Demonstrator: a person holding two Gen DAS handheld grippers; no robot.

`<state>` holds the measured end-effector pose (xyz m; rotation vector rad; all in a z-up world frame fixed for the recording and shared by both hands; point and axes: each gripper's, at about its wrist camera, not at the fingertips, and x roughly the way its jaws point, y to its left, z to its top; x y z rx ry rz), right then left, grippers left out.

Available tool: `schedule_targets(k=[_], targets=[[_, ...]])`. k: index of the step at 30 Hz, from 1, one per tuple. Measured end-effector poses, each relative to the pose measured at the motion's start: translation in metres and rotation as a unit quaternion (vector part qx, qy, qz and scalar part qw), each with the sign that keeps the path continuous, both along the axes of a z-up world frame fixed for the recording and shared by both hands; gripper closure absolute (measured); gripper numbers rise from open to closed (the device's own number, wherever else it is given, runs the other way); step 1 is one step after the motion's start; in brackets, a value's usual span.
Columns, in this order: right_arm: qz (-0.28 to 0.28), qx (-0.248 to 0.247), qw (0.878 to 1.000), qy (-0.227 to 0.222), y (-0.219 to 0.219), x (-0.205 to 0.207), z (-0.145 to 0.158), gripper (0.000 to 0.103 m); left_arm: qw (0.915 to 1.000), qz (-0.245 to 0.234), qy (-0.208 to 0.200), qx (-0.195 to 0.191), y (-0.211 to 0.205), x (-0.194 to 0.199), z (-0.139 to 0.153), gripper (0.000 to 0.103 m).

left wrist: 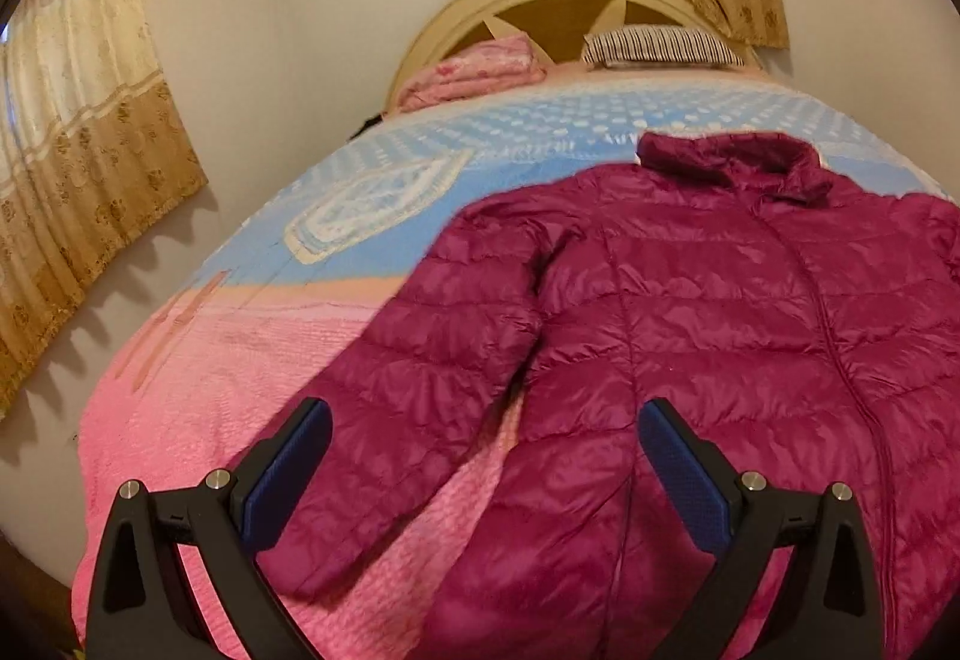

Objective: Fold large clothes
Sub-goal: 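Grasp the jacket sleeve cuff with the right gripper and lift it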

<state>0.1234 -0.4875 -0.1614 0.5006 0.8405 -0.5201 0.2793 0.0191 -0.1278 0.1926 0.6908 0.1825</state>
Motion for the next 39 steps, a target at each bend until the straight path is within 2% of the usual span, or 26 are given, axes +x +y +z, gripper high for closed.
schedule_targets(k=[1, 3, 5, 6, 14, 19, 23, 31, 39], targets=[[0.001, 0.007, 1.0, 0.001, -0.004, 0.002, -0.003, 0.051, 1.0, -0.002, 0.006, 0.003, -0.003, 0.005, -0.003, 0.001], [0.008, 0.0, 1.0, -0.003, -0.006, 0.007, -0.001, 0.072, 0.9998, -0.006, 0.016, 0.007, -0.008, 0.017, -0.01, 0.001], [0.019, -0.001, 1.0, -0.011, -0.004, 0.01, 0.005, 0.083, 0.9998, -0.007, 0.02, 0.006, -0.01, 0.026, -0.012, 0.001], [0.024, -0.006, 1.0, -0.014, -0.002, 0.011, 0.01, 0.085, 0.9997, -0.008, 0.021, 0.006, -0.01, 0.03, -0.012, 0.001], [0.088, -0.08, 0.991, -0.055, 0.039, 0.054, 0.061, 0.087, 0.9996, 0.019, 0.013, 0.016, 0.017, 0.065, -0.001, 0.001], [0.165, -0.127, 0.975, -0.077, 0.104, 0.092, 0.093, 0.088, 0.9983, 0.057, 0.009, 0.009, 0.053, 0.08, 0.002, 0.001], [0.226, -0.152, 0.958, -0.091, 0.159, 0.122, 0.102, 0.088, 0.9963, 0.084, 0.015, 0.015, 0.08, 0.087, -0.002, 0.001], [0.329, -0.18, 0.923, -0.088, 0.271, 0.17, 0.092, 0.089, 0.9929, 0.115, 0.021, 0.022, 0.125, 0.085, -0.015, 0.001], [0.385, -0.189, 0.901, -0.067, 0.349, 0.193, 0.06, 0.089, 0.9864, 0.162, 0.025, -0.001, 0.173, 0.083, -0.024, 0.001]])
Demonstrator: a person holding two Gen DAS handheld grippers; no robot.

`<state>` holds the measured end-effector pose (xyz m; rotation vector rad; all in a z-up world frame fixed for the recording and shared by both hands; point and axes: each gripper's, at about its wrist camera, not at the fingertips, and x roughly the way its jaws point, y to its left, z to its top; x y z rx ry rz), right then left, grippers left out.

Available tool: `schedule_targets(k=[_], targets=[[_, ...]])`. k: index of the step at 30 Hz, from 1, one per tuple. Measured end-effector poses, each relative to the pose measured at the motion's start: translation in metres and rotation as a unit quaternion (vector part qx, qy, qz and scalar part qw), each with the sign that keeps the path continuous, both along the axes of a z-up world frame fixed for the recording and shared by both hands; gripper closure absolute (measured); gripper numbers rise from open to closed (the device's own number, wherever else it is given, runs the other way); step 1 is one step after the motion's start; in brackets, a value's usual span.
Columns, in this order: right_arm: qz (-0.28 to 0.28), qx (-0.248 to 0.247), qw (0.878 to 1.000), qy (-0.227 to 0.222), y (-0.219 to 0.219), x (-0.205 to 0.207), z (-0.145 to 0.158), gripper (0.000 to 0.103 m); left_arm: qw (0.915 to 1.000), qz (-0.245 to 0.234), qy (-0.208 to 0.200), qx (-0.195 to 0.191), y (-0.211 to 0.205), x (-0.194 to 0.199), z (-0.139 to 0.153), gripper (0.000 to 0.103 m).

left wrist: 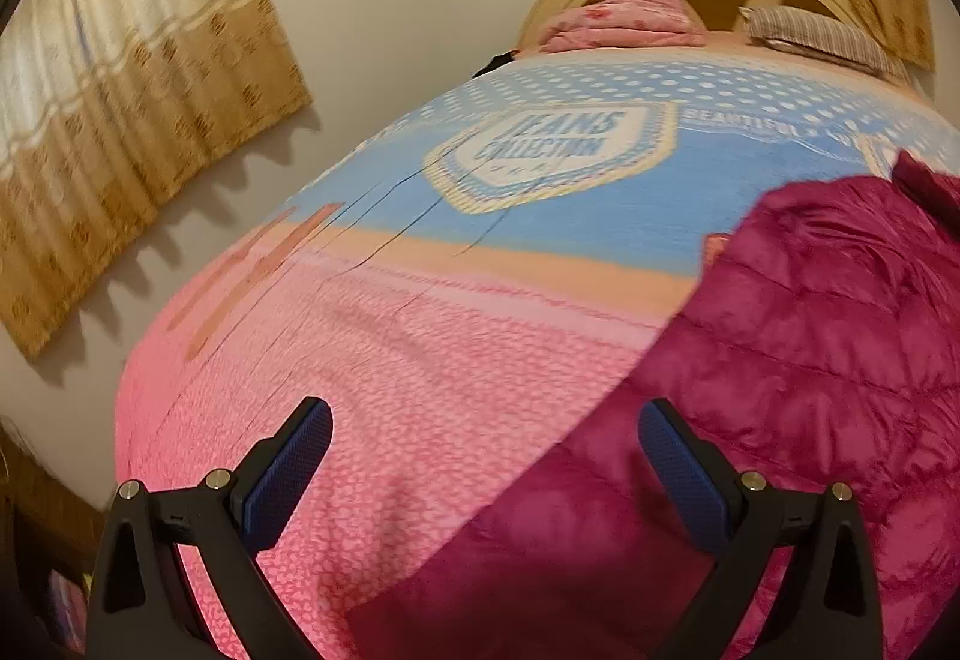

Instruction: Fold large clothes

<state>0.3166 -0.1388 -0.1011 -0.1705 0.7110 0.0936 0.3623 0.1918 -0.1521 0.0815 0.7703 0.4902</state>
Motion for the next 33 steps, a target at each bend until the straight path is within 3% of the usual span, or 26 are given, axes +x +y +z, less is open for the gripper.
schedule_targets(k=[8, 12, 18, 28, 31, 33], targets=[[0.021, -0.034, 0.999, 0.032, 0.04, 0.014, -0.041, 0.089, 0.9995, 0.031, 0.005, 0.006, 0.021, -0.002, -0.011, 0.001], [0.027, -0.04, 0.998, 0.049, 0.047, 0.02, -0.061, 0.077, 0.9989, 0.043, 0.016, -0.007, 0.026, -0.002, -0.023, 0.001], [0.032, -0.048, 0.997, 0.048, 0.055, 0.019, -0.07, 0.061, 0.9986, 0.05, 0.017, -0.001, 0.024, -0.001, -0.028, 0.001], [0.06, -0.106, 0.992, 0.031, 0.088, 0.008, -0.071, 0.056, 0.9975, 0.07, 0.015, -0.005, 0.038, -0.019, -0.027, 0.001], [0.06, -0.12, 0.991, 0.027, 0.093, 0.006, -0.071, 0.048, 0.9975, 0.068, 0.019, -0.002, 0.039, -0.023, -0.029, 0.001], [0.055, -0.117, 0.991, 0.031, 0.088, 0.009, -0.071, 0.033, 0.9976, 0.066, 0.02, 0.0, 0.038, -0.026, -0.029, 0.001]])
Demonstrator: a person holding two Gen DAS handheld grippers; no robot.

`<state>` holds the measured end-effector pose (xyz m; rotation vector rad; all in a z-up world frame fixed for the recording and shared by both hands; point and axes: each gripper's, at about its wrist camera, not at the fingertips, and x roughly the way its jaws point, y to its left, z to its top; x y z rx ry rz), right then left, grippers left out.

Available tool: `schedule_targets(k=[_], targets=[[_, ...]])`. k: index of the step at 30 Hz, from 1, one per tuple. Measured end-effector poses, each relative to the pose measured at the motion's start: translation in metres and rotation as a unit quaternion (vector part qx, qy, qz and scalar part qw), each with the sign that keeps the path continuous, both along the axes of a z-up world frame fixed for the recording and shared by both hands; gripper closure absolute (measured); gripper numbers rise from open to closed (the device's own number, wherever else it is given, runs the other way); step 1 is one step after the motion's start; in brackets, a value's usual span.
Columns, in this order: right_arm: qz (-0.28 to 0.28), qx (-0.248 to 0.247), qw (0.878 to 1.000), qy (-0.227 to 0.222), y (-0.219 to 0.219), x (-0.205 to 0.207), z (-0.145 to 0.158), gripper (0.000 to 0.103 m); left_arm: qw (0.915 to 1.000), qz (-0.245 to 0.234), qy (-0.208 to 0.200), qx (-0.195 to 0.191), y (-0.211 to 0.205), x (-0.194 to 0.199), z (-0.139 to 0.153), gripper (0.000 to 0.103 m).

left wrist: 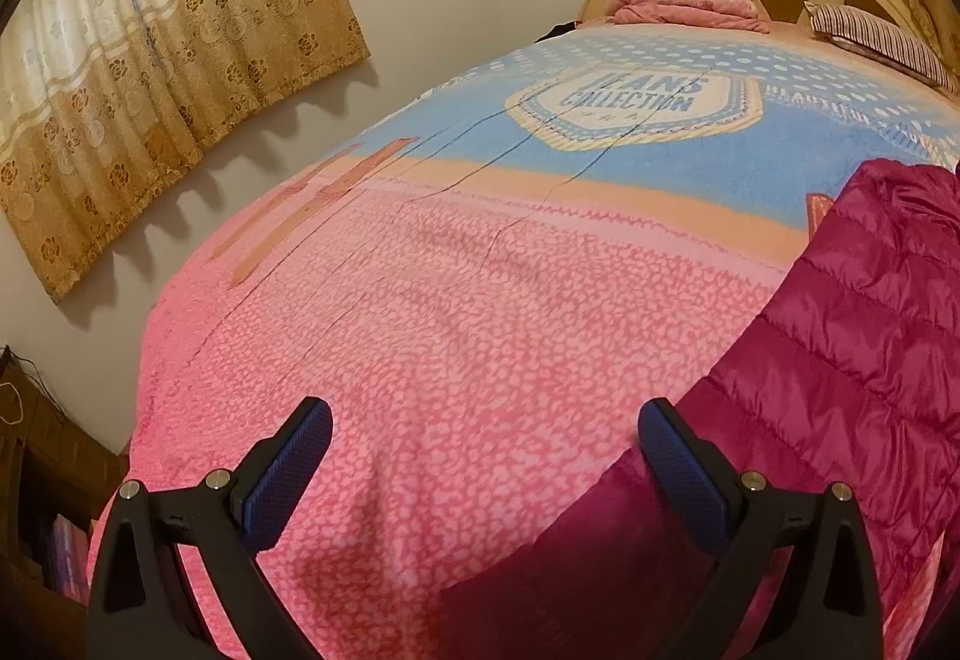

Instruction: Fold large clothes

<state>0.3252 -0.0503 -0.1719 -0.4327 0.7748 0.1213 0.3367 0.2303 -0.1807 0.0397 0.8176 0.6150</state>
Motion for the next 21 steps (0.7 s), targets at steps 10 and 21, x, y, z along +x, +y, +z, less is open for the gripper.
schedule_targets(k=[10, 21], targets=[[0.056, 0.006, 0.998, -0.006, 0.011, -0.038, 0.011, 0.016, 0.9999, 0.004, -0.012, 0.01, 0.002, -0.014, 0.009, 0.001], [0.051, 0.168, 0.984, -0.038, -0.057, -0.063, 0.063, 0.058, 0.9993, 0.005, -0.029, 0.024, -0.001, -0.018, 0.02, 0.001]])
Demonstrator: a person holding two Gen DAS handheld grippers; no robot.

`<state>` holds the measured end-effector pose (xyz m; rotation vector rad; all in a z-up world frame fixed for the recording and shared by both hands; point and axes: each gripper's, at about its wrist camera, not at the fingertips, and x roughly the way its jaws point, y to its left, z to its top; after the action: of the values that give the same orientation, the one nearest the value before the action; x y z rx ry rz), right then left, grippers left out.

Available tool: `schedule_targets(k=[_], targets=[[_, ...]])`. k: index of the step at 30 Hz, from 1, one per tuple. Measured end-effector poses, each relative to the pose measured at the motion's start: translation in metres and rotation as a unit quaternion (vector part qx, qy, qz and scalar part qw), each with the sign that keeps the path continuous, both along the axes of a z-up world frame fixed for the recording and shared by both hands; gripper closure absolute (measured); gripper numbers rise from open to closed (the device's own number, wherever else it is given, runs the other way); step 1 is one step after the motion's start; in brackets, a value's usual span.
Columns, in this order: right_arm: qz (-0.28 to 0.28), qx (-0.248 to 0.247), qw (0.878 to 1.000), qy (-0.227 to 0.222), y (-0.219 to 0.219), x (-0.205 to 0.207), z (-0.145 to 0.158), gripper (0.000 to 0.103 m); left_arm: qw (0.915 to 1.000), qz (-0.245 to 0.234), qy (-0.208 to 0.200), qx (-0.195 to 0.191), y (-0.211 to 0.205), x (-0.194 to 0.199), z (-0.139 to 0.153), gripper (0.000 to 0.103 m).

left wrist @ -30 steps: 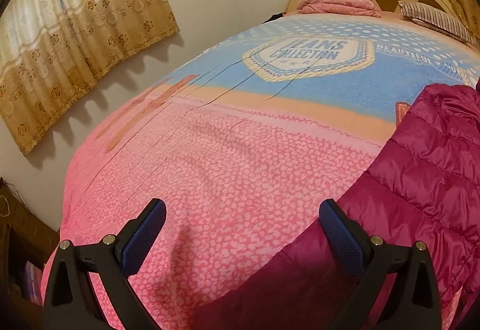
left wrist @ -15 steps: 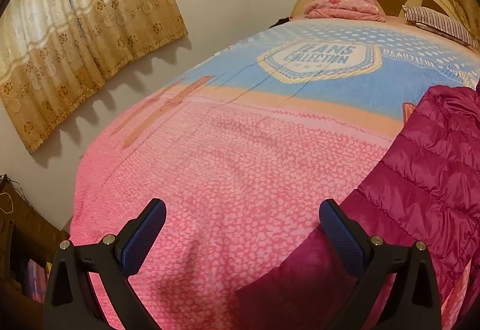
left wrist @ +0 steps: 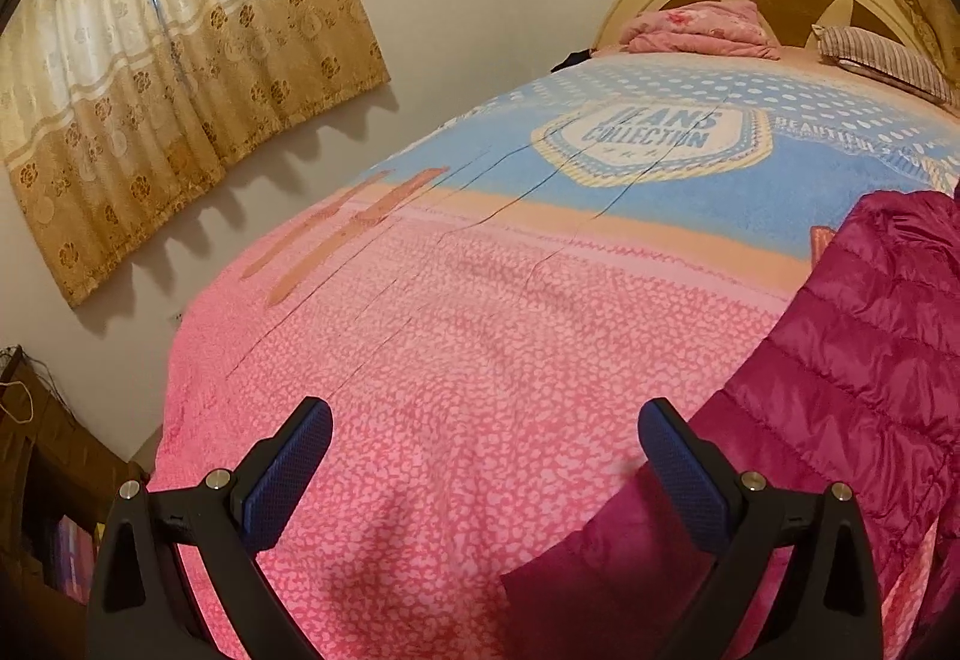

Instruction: Fold large clothes

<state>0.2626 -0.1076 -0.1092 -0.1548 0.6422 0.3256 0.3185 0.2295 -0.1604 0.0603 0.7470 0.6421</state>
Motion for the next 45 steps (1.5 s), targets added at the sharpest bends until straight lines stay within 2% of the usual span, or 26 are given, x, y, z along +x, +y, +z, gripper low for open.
schedule_targets(k=[3, 5, 8, 12, 15, 18, 20, 24, 29, 31, 33, 36, 38, 40, 43, 45], targets=[[-0.078, 0.04, 0.996, -0.003, -0.052, 0.013, 0.011, 0.058, 1.0, -0.002, 0.006, -0.007, -0.005, 0.006, -0.004, 0.001], [-0.148, 0.029, 0.989, -0.005, -0.085, 0.03, 0.01, 0.057, 0.9999, 0.0, 0.008, -0.008, -0.008, 0.01, -0.007, 0.001], [-0.247, 0.012, 0.969, 0.001, -0.137, 0.06, 0.0, 0.057, 0.9999, 0.001, 0.013, 0.0, -0.012, 0.018, -0.011, 0.001], [-0.284, -0.007, 0.959, 0.014, -0.169, 0.093, -0.015, 0.057, 0.9998, 0.005, 0.02, -0.001, -0.009, 0.034, -0.011, 0.001], [-0.286, -0.005, 0.958, 0.025, -0.178, 0.11, -0.025, 0.057, 0.9996, 0.006, 0.027, 0.003, -0.009, 0.043, -0.014, 0.001], [-0.264, -0.013, 0.964, 0.031, -0.177, 0.121, -0.034, 0.055, 0.9993, -0.001, 0.036, 0.009, -0.014, 0.047, -0.021, 0.001], [-0.237, -0.027, 0.97, 0.048, -0.17, 0.127, -0.045, 0.053, 0.9989, -0.002, 0.044, 0.014, -0.017, 0.049, -0.027, 0.001], [-0.21, -0.063, 0.971, 0.098, -0.157, 0.14, -0.074, 0.053, 0.9987, 0.002, 0.049, 0.012, -0.016, 0.048, -0.031, 0.001], [-0.222, -0.076, 0.967, 0.097, -0.159, 0.136, -0.063, 0.054, 0.9988, -0.007, 0.047, -0.013, -0.015, 0.031, -0.022, 0.001], [-0.236, -0.059, 0.966, 0.087, -0.158, 0.118, -0.046, 0.045, 0.999, -0.014, 0.04, -0.017, -0.015, 0.017, -0.016, 0.001], [-0.226, -0.048, 0.97, 0.075, -0.146, 0.1, -0.031, 0.032, 0.9988, -0.023, 0.038, -0.022, -0.015, -0.001, -0.014, 0.001], [-0.168, -0.044, 0.982, 0.068, -0.113, 0.082, -0.022, 0.028, 0.9982, -0.028, 0.042, -0.033, -0.018, -0.021, -0.018, 0.001], [-0.137, -0.044, 0.986, 0.082, -0.089, 0.079, -0.029, 0.028, 0.9975, -0.032, 0.044, -0.046, -0.022, -0.029, -0.021, 0.001], [-0.118, -0.074, 0.987, 0.084, -0.065, 0.079, -0.045, 0.028, 0.9967, -0.035, 0.045, -0.057, -0.027, -0.034, -0.025, 0.001], [-0.118, -0.127, 0.98, 0.097, -0.044, 0.089, -0.079, 0.029, 0.9968, -0.033, 0.045, -0.057, -0.034, -0.04, -0.029, 0.001], [-0.125, -0.124, 0.981, 0.085, -0.048, 0.085, -0.079, 0.029, 0.9965, -0.036, 0.043, -0.062, -0.035, -0.043, -0.029, 0.001]])
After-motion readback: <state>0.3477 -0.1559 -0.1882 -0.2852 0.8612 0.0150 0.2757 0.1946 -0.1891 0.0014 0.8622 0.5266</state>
